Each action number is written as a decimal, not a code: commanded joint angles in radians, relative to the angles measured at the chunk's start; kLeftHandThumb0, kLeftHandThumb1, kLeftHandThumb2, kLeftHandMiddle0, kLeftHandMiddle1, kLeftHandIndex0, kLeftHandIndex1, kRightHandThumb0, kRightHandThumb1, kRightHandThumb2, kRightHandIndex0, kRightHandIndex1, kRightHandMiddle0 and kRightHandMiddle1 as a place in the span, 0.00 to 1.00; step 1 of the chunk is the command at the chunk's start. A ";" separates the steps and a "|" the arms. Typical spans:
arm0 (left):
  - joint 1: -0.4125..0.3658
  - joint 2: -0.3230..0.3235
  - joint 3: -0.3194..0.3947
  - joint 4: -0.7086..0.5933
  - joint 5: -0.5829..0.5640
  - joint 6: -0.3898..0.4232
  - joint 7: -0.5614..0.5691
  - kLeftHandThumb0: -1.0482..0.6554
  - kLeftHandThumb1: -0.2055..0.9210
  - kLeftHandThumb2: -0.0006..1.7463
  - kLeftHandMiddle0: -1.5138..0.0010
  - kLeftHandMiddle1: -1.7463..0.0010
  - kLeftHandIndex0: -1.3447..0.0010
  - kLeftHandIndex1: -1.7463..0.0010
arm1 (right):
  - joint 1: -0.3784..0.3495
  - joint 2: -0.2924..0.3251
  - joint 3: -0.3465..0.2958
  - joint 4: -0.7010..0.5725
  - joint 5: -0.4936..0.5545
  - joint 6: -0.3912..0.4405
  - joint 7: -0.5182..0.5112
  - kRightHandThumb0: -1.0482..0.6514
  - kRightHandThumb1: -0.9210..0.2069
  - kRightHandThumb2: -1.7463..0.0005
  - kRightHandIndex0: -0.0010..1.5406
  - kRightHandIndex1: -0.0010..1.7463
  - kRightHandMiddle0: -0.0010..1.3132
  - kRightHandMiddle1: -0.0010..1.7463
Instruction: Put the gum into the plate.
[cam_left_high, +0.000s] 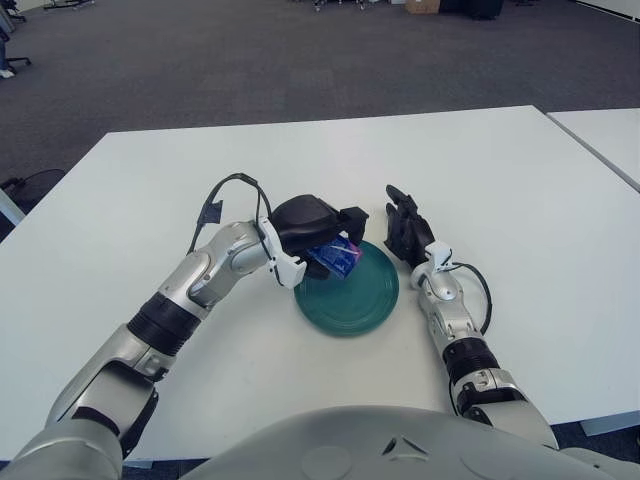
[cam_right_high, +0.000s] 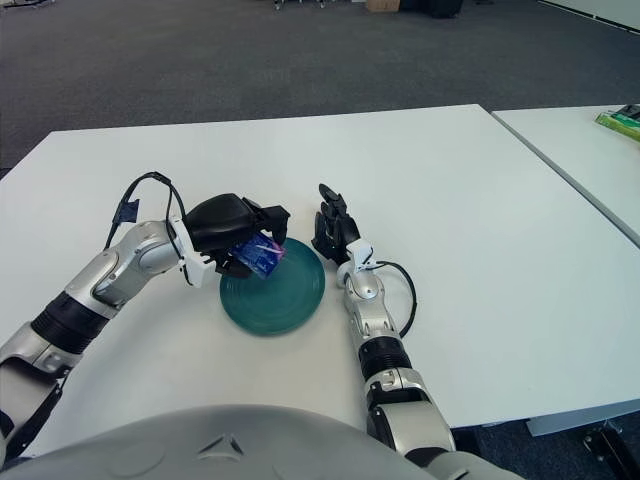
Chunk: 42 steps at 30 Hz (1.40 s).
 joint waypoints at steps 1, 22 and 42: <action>-0.025 0.001 -0.004 0.010 -0.027 0.008 -0.055 0.34 0.45 0.76 0.29 0.00 0.54 0.00 | 0.124 0.002 -0.012 0.135 0.010 0.093 -0.007 0.20 0.00 0.56 0.08 0.01 0.00 0.24; -0.052 -0.004 -0.021 0.059 -0.064 -0.086 -0.160 0.35 0.53 0.70 0.30 0.00 0.59 0.00 | 0.122 0.009 -0.001 0.151 -0.019 0.075 -0.060 0.19 0.00 0.55 0.08 0.00 0.00 0.28; -0.089 0.026 -0.061 0.075 -0.022 -0.162 -0.245 0.18 0.99 0.19 0.75 0.54 0.91 0.27 | 0.102 0.029 0.005 0.159 -0.022 0.113 -0.088 0.22 0.00 0.56 0.11 0.01 0.00 0.28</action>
